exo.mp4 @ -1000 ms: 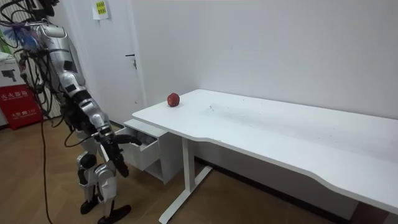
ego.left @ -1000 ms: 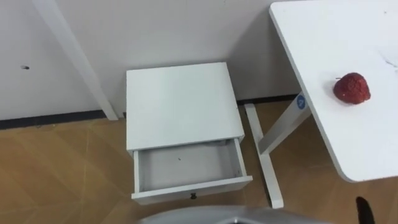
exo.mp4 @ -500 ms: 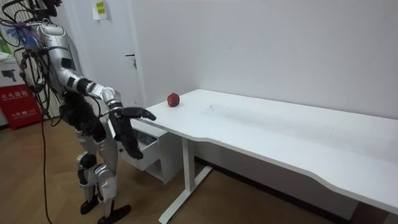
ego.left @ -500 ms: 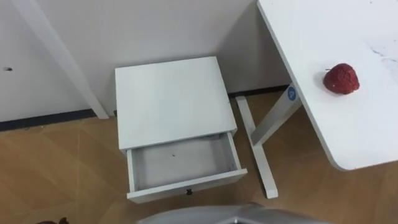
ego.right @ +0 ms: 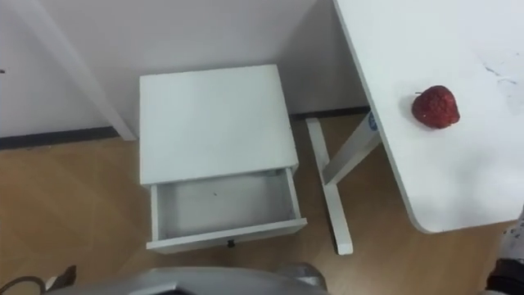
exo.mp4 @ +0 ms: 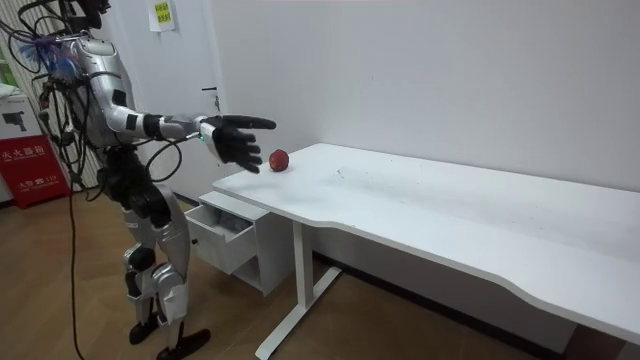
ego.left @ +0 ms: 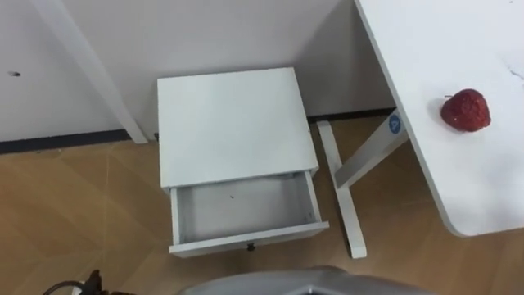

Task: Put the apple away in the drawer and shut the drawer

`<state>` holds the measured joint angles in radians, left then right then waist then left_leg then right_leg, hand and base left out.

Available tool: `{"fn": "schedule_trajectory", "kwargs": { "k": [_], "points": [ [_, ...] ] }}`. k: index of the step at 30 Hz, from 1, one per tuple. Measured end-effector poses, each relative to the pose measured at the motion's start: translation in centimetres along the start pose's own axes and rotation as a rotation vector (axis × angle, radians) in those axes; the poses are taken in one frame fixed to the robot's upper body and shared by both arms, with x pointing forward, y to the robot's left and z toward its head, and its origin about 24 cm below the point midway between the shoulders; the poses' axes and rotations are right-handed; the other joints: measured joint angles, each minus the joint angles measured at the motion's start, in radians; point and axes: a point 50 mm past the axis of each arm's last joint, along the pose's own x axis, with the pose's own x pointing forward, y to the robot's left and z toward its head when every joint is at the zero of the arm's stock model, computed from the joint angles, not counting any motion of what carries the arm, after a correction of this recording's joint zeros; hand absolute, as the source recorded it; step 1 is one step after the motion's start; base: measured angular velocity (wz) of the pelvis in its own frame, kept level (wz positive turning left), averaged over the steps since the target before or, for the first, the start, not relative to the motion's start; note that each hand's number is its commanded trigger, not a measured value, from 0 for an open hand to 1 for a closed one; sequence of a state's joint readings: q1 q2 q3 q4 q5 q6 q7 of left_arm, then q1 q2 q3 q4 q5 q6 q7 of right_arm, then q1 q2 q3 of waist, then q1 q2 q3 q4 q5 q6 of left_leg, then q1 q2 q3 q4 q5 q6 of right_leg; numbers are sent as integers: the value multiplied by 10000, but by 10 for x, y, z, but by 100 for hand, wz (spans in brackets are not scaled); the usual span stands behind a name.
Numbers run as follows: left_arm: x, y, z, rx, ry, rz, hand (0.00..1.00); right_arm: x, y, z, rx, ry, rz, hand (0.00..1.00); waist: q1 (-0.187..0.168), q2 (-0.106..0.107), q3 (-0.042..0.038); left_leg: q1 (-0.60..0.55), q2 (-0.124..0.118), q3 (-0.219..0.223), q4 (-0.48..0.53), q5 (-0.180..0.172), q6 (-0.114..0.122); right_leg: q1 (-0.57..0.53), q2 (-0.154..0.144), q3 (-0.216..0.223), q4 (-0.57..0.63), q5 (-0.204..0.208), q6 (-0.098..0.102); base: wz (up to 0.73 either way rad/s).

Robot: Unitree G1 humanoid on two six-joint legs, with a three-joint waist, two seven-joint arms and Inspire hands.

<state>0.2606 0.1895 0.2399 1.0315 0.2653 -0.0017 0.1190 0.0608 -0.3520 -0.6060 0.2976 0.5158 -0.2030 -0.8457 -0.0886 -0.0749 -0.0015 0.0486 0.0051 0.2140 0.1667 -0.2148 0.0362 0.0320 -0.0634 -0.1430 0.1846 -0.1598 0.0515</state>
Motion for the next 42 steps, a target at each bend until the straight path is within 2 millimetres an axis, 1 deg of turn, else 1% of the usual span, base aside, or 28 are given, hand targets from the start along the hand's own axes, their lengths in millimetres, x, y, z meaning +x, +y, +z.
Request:
{"fn": "schedule_trajectory", "kwargs": {
  "k": [1, 3, 4, 7, 8, 10, 13, 15, 18, 22, 26, 29, 35, 42],
  "points": [
    [0, -1, -1, 77, 15, -46, 0, -3, 5, -1, -398, -260, 464, 0, 46, -33, 28, -6, 0, -6, -2, 0, 0, -4, -2, -35, -5, 0, 0, 0],
    [-1, -1, -2, 83, 32, -51, 0, -7, 10, -2, -784, -510, 1028, 0, 98, -43, 30, -17, 5, -56, -3, 0, 0, 0, -4, -99, -6, 0, 0, 6],
    [-1, -1, -3, 79, 51, -50, 0, -8, 13, -1, -878, -598, 1307, 0, 130, -107, 61, -23, 6, -105, -2, 0, 0, 7, -7, -140, -3, 0, 0, 9],
    [-2, -1, -7, 108, 148, -55, 0, -13, 21, -2, -1416, -1006, 2110, 0, 158, -103, 54, -23, 14, -143, -4, 0, -1, 13, -11, -224, -3, 0, 0, 3],
    [-2, -1, -8, 112, 154, -60, 0, -14, 23, -2, -1505, -1052, 2295, 0, 155, -132, 71, -25, 14, -143, -6, 0, -1, 11, -11, -224, -3, 0, 0, 0],
    [-2, -1, -7, 115, 136, -63, 0, -20, 30, -6, -1695, -956, 3202, 0, 201, -176, 82, 0, 12, -137, -5, 1, -2, 18, -12, -213, -2, 0, 0, 0],
    [-2, -1, -5, 110, 78, -80, 0, -27, 38, -10, -2247, -1015, 4319, 0, 339, -270, 62, 52, 4, -110, -4, 2, -1, 23, -21, -187, -5, 0, 0, -2],
    [-1, -1, -5, 106, 52, -141, 0, -29, 41, -11, -2569, -1141, 4866, 0, 423, -293, 46, 80, 10, -108, -5, 3, -1, 53, -33, -187, -6, 0, 0, 0],
    [-2, -2, -5, 109, 75, -285, 0, -31, 45, -12, -2796, -1202, 5533, 0, 504, -294, 47, 121, 18, -118, -4, 4, 2, 108, -51, -211, -16, 0, 0, 0],
    [-2, -3, -7, 147, 177, -390, 0, -37, 50, -18, -3286, -990, 6369, 0, 616, -267, 49, 165, 31, -123, 6, 4, 2, 235, -52, -248, -140, 0, 0, 0],
    [-2, -3, -11, 195, 439, -465, 0, -40, 51, -23, -3845, -844, 6926, 0, 572, -168, 66, 144, 33, -204, 13, 3, 2, 287, -51, -320, -143, 0, -1, 4],
    [-3, -3, -13, 255, 573, -454, 0, -40, 49, -28, -4614, -943, 7335, 0, 514, -96, 80, 140, 46, -238, -2, 3, 1, 307, -49, -371, -158, 0, 0, 5],
    [-3, -3, -13, 290, 542, -433, 0, -44, 45, -45, -5750, -617, 8133, 0, 356, -121, 56, 182, 52, -259, 12, 3, 0, 340, -51, -455, -164, 0, 0, 3],
    [-3, -1, -9, 237, 257, -356, 0, -48, 43, -55, -6297, -268, 8882, 0, 390, -144, 38, 325, 55, -251, 8, 3, -1, 453, -55, -458, -165, 0, 0, -2]
  ]
}}
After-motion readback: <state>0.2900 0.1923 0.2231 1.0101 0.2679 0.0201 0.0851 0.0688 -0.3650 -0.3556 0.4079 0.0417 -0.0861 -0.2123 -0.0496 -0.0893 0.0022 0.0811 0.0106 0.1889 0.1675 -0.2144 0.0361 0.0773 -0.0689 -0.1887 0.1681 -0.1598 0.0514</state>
